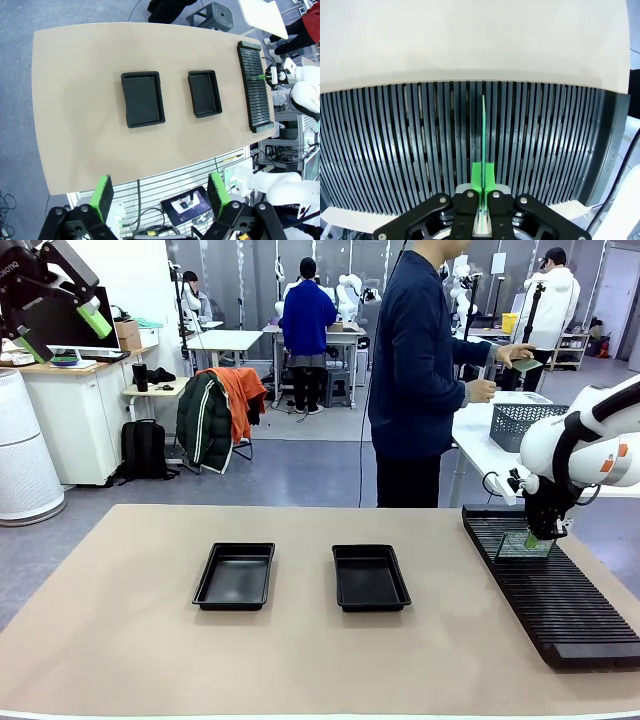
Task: Inspect and transfer BCBs to ESD trays.
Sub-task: Pick up the Blank PCB from the PCB Rack and place it in the left ESD tray.
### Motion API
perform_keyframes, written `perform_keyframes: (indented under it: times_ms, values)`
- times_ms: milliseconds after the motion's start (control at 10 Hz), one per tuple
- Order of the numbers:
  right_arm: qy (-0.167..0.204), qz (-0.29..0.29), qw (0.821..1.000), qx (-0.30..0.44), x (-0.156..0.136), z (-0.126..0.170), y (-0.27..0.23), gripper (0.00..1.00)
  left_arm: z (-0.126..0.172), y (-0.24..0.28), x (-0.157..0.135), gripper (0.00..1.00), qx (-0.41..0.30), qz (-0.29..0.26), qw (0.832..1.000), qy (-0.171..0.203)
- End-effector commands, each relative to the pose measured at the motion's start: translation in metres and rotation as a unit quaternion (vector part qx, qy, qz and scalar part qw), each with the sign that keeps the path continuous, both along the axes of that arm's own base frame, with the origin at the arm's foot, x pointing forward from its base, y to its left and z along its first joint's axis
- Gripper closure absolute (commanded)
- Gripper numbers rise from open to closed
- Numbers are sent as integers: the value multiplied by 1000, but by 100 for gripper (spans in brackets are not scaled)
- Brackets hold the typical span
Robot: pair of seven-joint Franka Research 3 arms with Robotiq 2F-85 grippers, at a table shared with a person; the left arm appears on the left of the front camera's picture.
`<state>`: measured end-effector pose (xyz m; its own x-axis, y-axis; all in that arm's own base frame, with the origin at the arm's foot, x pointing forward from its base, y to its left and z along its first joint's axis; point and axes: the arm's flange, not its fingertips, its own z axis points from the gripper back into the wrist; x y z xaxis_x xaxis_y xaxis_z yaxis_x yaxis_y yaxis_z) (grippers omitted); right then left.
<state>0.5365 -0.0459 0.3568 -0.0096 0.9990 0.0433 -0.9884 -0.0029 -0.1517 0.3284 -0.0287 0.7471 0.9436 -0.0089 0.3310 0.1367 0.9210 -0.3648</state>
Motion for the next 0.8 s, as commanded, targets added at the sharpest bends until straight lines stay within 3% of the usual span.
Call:
perform_keyframes:
  times_ms: [0,700]
  values:
    - [-7,-4,1000,-14,1,-2,3,100,-1,0,0,0,2,1,1000,0]
    - [0,1,1000,-2,0,0,0,100,-1,0,0,0,2,1,1000,0]
